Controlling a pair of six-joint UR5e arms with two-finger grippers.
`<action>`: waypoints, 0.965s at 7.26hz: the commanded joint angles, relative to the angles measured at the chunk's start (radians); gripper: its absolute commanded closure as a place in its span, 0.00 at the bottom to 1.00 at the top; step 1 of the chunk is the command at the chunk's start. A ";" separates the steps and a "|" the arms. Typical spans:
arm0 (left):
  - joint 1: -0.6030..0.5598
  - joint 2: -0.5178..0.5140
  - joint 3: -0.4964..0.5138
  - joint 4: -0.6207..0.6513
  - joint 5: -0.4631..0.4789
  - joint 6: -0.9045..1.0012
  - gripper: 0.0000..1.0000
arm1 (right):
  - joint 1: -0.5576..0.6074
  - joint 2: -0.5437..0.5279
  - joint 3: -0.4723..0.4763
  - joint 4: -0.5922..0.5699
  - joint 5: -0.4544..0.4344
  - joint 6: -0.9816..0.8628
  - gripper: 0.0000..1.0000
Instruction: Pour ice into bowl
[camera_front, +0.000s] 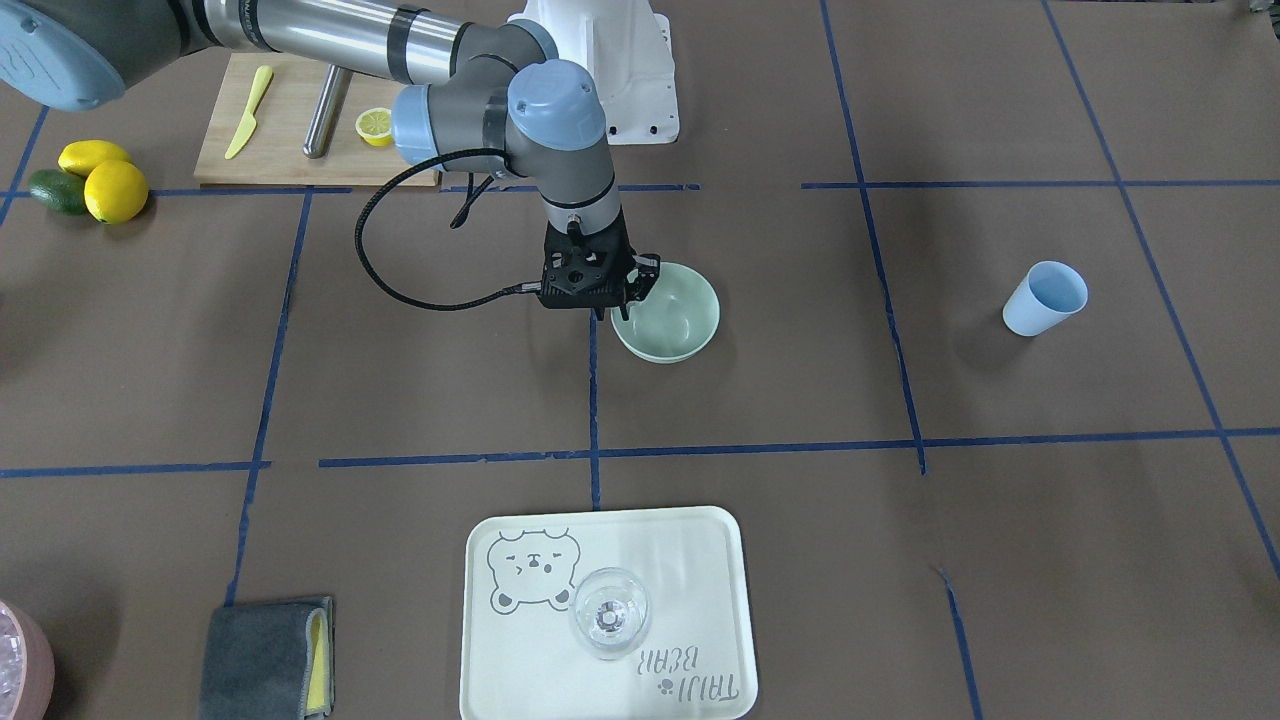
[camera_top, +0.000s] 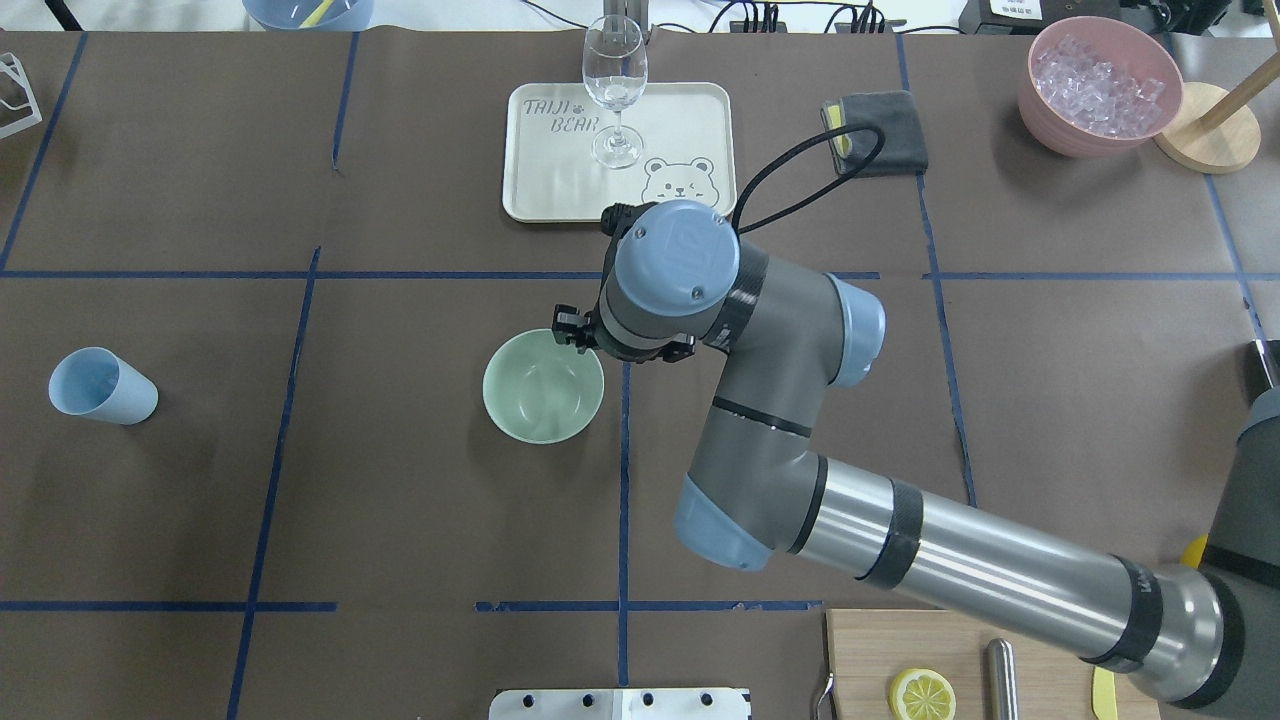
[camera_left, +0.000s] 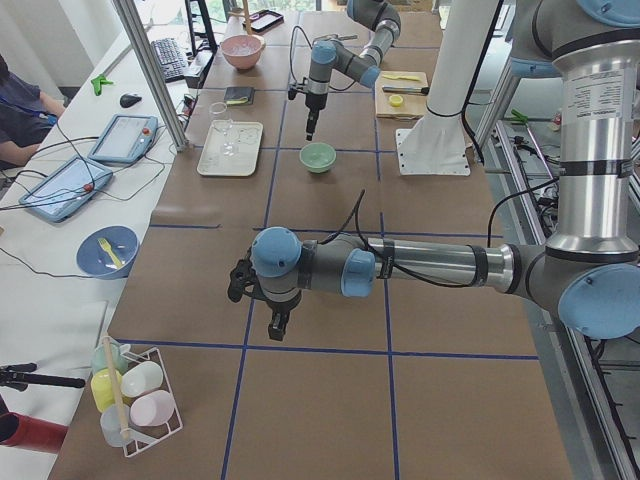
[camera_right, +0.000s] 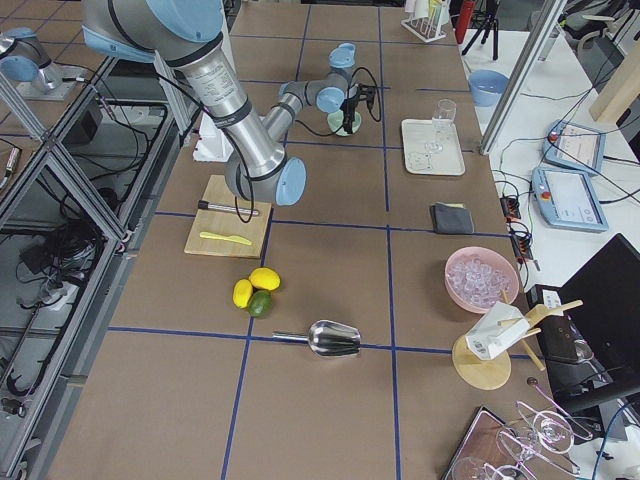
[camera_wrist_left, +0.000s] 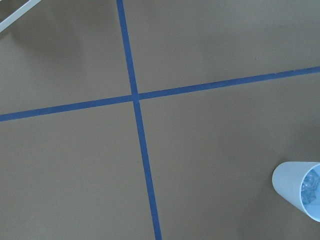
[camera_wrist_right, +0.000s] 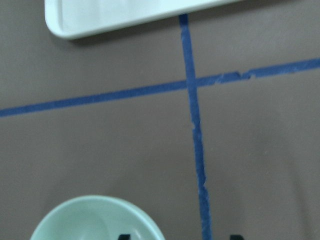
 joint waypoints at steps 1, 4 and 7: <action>0.000 -0.012 -0.019 0.000 0.013 0.001 0.00 | 0.235 -0.102 0.098 -0.067 0.231 -0.203 0.00; 0.003 -0.009 -0.022 -0.090 0.261 -0.011 0.00 | 0.542 -0.309 0.129 -0.146 0.395 -0.785 0.00; 0.003 -0.012 -0.009 -0.258 0.215 -0.045 0.00 | 0.801 -0.472 0.045 -0.241 0.437 -1.388 0.00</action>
